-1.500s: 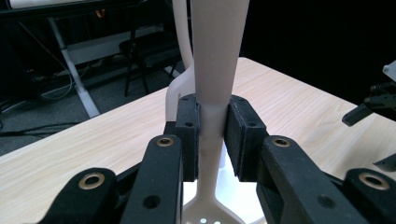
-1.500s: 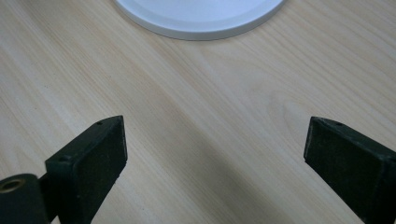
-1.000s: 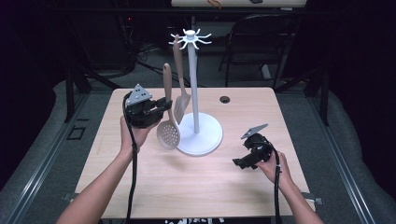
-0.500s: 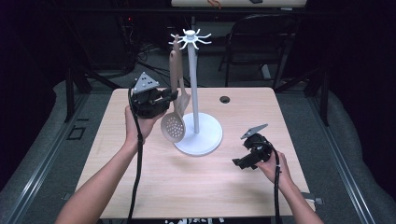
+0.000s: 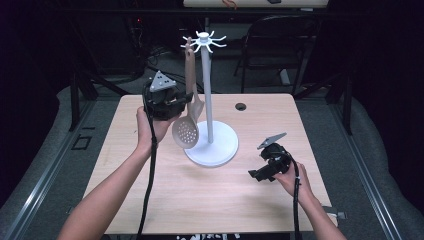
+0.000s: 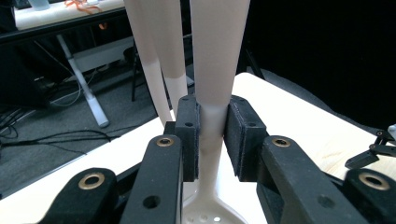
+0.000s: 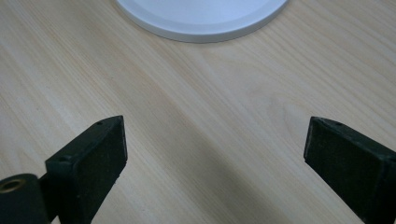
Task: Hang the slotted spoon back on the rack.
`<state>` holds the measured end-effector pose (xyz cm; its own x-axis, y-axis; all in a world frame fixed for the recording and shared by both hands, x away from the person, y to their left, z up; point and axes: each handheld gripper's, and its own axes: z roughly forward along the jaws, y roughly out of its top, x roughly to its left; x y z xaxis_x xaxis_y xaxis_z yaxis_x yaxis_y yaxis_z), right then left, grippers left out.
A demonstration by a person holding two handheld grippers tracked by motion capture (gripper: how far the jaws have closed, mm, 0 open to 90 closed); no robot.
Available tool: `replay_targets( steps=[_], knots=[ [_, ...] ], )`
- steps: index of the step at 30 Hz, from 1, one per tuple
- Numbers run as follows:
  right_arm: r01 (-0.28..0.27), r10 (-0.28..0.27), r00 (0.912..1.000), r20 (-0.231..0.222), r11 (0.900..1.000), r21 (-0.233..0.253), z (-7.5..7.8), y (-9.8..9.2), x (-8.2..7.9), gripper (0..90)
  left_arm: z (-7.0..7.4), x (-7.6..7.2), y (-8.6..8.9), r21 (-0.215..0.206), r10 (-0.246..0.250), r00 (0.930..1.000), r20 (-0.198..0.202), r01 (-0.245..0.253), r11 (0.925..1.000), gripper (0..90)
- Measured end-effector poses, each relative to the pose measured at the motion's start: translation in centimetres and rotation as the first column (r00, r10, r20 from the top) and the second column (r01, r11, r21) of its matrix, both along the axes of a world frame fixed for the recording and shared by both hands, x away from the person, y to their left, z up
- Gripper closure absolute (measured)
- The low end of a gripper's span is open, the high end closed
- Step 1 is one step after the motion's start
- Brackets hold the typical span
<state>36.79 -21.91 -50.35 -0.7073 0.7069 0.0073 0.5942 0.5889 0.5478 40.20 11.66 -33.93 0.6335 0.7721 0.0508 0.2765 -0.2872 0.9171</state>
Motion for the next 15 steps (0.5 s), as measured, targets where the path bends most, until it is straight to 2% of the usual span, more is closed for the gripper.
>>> replay_targets(
  steps=[15],
  knots=[
    [0.002, -0.002, 1.0000, -0.004, 1.000, 0.001, -0.01, 0.05, -0.01, 5.7, 0.34, 0.52, -0.86, 0.031, 0.015, 0.9999, 0.000, -0.015, 0.9994, 75.8]
  ],
)
